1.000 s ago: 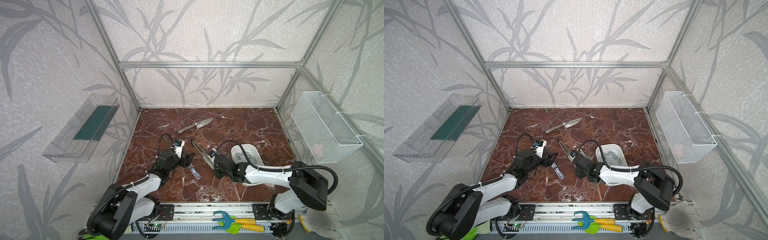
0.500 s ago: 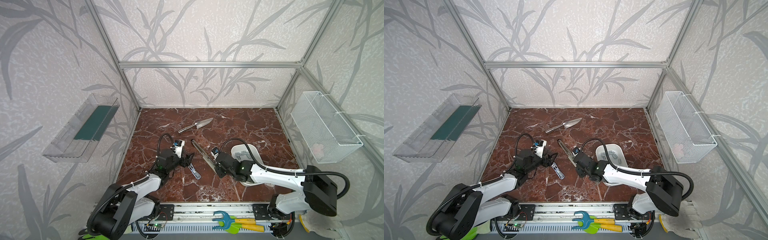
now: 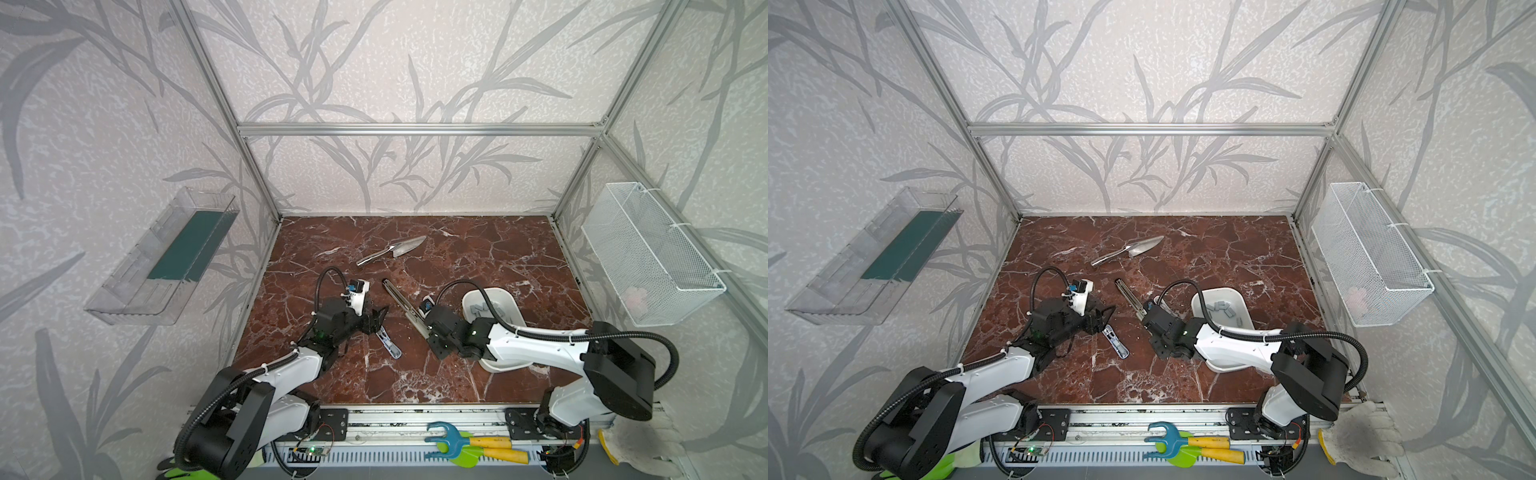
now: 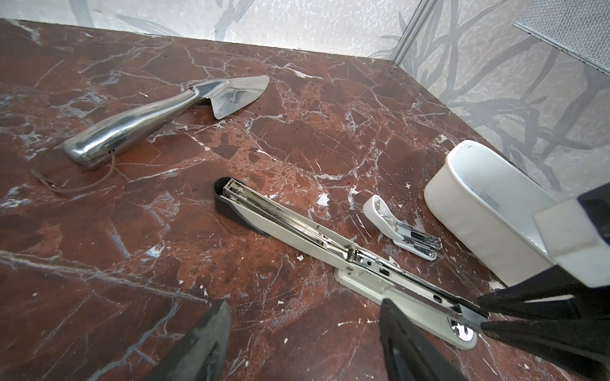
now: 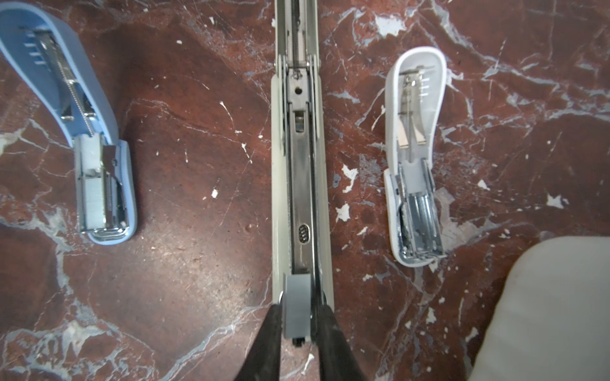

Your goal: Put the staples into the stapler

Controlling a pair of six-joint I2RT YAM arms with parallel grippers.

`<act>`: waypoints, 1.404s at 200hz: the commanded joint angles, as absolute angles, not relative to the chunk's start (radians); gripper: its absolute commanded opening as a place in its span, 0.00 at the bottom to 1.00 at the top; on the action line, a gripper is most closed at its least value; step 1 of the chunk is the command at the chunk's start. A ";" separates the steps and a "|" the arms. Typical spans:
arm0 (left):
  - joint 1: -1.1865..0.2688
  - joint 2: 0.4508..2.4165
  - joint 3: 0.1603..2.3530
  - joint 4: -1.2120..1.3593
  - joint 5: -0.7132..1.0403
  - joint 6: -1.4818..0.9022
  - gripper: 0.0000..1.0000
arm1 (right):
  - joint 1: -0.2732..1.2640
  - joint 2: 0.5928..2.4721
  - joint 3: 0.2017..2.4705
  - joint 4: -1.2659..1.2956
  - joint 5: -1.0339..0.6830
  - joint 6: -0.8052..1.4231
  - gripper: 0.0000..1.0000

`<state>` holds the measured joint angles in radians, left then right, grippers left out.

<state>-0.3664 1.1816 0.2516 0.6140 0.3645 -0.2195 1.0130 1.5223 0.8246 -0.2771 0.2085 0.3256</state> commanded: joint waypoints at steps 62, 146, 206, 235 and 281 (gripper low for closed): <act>-0.370 1.186 0.251 0.629 0.368 -0.223 0.72 | 1.017 1.598 0.886 -0.323 0.213 0.337 0.28; -0.370 1.188 0.251 0.629 0.370 -0.222 0.72 | 1.017 1.619 0.903 -0.327 0.201 0.345 0.32; -0.369 1.187 0.251 0.632 0.371 -0.222 0.72 | 1.017 1.626 0.903 -0.320 0.220 0.347 0.20; -0.370 1.188 0.251 0.630 0.372 -0.223 0.72 | 1.017 1.644 0.922 -0.327 0.219 0.348 0.28; -0.370 1.189 0.252 0.631 0.372 -0.222 0.72 | 1.017 1.639 0.942 -0.336 0.202 0.349 0.27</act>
<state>-0.3664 1.1820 0.2516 0.6140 0.3653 -0.2195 1.0138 1.6398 0.9192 -0.3126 0.2081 0.3443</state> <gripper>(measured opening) 0.718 0.299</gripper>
